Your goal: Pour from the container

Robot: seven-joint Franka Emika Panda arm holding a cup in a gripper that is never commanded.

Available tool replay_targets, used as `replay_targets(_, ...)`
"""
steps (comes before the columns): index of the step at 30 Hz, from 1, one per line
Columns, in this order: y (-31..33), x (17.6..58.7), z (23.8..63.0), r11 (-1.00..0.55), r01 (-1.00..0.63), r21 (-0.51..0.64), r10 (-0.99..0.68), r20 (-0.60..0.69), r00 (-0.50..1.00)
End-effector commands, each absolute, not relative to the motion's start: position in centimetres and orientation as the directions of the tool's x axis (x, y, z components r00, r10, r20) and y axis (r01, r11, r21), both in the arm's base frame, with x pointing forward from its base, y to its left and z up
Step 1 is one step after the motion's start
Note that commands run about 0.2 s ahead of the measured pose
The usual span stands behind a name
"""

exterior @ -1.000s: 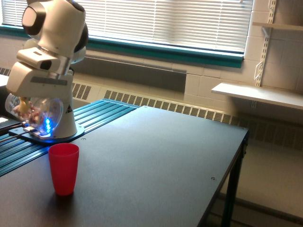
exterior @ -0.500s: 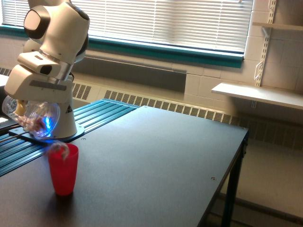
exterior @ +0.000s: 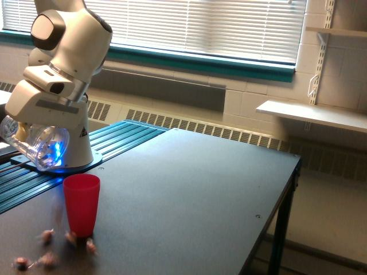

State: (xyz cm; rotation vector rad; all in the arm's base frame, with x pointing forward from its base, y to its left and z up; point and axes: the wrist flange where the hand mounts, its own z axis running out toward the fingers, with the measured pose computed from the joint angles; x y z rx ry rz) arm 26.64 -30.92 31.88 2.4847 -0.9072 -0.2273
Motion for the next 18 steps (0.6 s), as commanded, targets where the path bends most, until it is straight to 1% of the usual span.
replay_targets(1,-30.2,26.8,31.7,-0.664,-0.554,0.502,-0.633,0.015,0.774)
replay_targets(10,-28.8,27.2,31.6,-0.659,-0.529,0.535,-0.583,0.080,0.808)
replay_targets(18,-27.6,27.7,31.9,-0.673,-0.516,0.530,-0.561,0.089,0.823)
